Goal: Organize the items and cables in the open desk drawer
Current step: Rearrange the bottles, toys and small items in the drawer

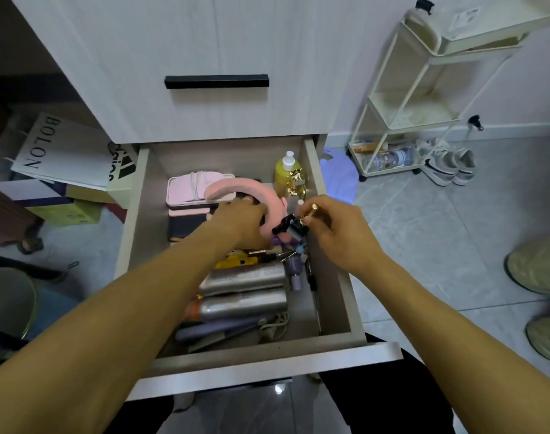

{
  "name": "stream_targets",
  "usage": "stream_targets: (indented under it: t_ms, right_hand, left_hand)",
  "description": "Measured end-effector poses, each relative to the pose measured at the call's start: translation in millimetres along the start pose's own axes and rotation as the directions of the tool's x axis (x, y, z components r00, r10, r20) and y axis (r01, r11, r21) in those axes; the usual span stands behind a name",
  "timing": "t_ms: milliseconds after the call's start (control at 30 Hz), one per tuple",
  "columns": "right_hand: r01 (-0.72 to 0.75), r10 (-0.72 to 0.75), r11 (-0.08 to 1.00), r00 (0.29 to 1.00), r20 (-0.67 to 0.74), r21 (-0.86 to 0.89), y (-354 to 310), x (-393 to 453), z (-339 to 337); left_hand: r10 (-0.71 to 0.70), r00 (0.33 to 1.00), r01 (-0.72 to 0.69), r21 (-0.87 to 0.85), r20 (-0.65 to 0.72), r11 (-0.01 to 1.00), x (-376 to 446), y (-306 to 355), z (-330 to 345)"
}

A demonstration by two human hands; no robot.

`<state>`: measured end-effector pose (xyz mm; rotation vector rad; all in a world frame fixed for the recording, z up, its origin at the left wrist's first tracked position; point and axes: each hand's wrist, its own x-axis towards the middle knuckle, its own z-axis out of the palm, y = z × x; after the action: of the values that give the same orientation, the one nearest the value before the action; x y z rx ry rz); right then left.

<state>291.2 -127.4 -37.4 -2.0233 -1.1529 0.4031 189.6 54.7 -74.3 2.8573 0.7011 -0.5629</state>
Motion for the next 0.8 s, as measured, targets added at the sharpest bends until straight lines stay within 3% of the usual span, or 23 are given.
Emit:
stream_targets:
  t_ms: [100,200,267,367,467,533,600,633,800]
  right_hand:
    - [0.001,-0.002,1.000,1.000,-0.028,-0.010,6.8,1.1,1.5]
    - [-0.011,0.012,1.000,0.999,-0.033,0.015,6.8,-1.3,2.8]
    - [-0.019,0.022,0.998,0.999,-0.047,0.056,3.3,-5.4,1.4]
    - [-0.034,0.045,0.991,0.996,-0.080,0.129,-6.1,-13.4,1.4]
    - [-0.028,0.042,0.982,0.996,-0.072,0.187,-21.7,-24.3,5.3]
    - [-0.008,0.022,0.980,0.997,-0.071,0.198,-33.1,-29.9,10.1]
    - [0.005,0.007,0.977,0.998,-0.056,0.213,-46.9,-37.2,17.6]
    - [0.006,0.004,0.977,0.999,-0.046,0.213,-52.6,-40.9,20.9]
    - [0.000,0.005,0.982,1.000,-0.023,0.191,-68.7,-56.1,30.8]
  left_hand:
    - [-0.064,0.997,0.064,-0.001,0.049,0.998,3.7,4.2,6.6]
    - [-0.053,0.991,0.050,-0.032,-0.121,0.998,-12.4,-2.7,10.9]
    - [-0.047,0.978,0.026,-0.109,-0.202,0.994,-34.0,-8.2,2.6]
    - [-0.089,0.977,0.024,-0.314,-0.194,0.949,-78.4,-16.5,-17.4]
    - [-0.169,0.972,0.041,-0.595,-0.161,0.802,-125.1,-20.1,-26.6]
    - [-0.231,0.971,0.092,-0.777,-0.070,0.623,-150.0,-16.1,-24.2]
    - [-0.311,0.950,0.176,-0.881,0.035,0.438,-169.4,-13.1,-11.4]
    - [-0.335,0.940,0.211,-0.887,0.068,0.411,-175.5,-12.4,-4.1]
    - [-0.280,0.946,0.318,-0.643,0.164,0.697,-196.9,-16.8,17.0]
